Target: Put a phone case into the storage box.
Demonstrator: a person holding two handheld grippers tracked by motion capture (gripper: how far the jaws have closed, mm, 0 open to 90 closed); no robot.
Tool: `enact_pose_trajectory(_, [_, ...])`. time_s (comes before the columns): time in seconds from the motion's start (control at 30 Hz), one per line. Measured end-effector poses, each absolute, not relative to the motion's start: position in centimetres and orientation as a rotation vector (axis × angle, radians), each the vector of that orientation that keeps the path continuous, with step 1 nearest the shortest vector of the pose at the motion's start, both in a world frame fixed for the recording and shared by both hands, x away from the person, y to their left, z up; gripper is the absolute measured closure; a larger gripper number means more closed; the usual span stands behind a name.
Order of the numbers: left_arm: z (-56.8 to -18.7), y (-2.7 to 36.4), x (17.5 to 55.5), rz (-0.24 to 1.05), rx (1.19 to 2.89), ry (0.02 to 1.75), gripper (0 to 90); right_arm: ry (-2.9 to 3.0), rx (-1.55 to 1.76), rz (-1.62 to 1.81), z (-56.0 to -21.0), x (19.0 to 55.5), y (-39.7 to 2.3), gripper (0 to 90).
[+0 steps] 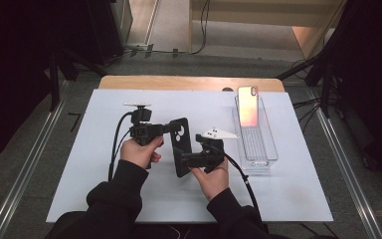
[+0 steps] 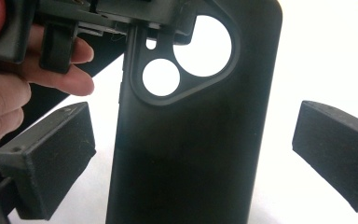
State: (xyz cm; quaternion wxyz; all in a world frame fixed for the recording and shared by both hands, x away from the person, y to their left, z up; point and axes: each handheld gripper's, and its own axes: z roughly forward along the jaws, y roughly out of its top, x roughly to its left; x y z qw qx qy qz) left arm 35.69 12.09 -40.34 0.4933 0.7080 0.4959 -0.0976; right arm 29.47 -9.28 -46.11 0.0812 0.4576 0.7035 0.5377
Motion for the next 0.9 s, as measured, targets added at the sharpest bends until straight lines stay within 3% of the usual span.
enact_pose_trajectory(0.13, [-40.1, 12.1, 35.4, -0.191, 1.715, 1.17, 78.4, 2.148, 1.383, 1.58, -45.7, 29.7, -9.8, 0.0])
enact_pose_trajectory(0.43, [-39.3, 10.9, 33.4, 0.04, 1.755, 0.967, 78.4, 2.243, 1.297, 1.566, -44.8, 30.3, -10.7, 0.0])
enact_pose_trajectory(0.9, [-39.7, 8.9, 31.9, 0.026, 1.785, 0.859, 78.2, 2.261, 1.274, 1.579, -44.2, 31.4, -11.6, 0.8])
